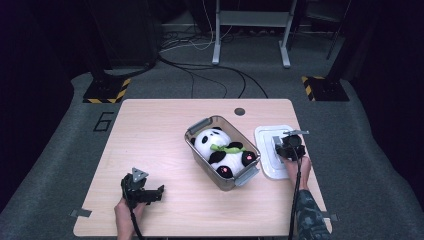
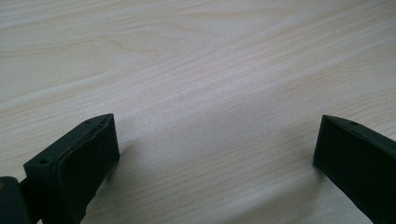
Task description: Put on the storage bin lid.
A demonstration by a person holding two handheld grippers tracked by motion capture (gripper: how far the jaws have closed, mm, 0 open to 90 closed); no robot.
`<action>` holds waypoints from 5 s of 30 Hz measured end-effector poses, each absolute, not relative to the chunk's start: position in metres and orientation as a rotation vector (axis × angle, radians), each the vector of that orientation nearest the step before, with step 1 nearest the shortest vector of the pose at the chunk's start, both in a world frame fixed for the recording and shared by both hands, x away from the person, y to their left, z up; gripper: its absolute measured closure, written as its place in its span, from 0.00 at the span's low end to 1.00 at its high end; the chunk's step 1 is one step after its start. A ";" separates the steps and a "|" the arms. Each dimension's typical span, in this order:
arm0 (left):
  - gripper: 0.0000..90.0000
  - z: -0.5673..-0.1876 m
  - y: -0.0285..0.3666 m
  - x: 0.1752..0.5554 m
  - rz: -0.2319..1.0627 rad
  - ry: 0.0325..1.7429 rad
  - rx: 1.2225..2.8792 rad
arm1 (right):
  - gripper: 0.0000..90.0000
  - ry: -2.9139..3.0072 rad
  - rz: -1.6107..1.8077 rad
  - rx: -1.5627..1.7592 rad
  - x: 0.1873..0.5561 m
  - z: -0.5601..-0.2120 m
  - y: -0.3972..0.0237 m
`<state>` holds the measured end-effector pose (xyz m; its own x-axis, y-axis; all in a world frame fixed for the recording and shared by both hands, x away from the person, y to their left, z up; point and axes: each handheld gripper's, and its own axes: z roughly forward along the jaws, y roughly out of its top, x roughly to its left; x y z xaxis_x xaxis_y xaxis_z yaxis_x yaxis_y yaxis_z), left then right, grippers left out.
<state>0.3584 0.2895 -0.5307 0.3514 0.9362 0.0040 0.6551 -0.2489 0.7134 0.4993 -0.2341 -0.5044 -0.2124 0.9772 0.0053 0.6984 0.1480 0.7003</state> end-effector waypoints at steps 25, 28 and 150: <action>0.00 -0.531 0.289 0.358 0.585 1.385 1.985 | 0.74 2.025 0.865 1.539 0.478 -0.449 -0.245; 0.00 -0.531 0.289 0.358 0.585 1.385 1.985 | 0.74 2.020 0.874 1.532 0.476 -0.439 -0.244; 0.00 -0.531 0.289 0.358 0.587 1.383 1.985 | 0.47 2.413 1.072 1.139 0.454 -0.379 -0.084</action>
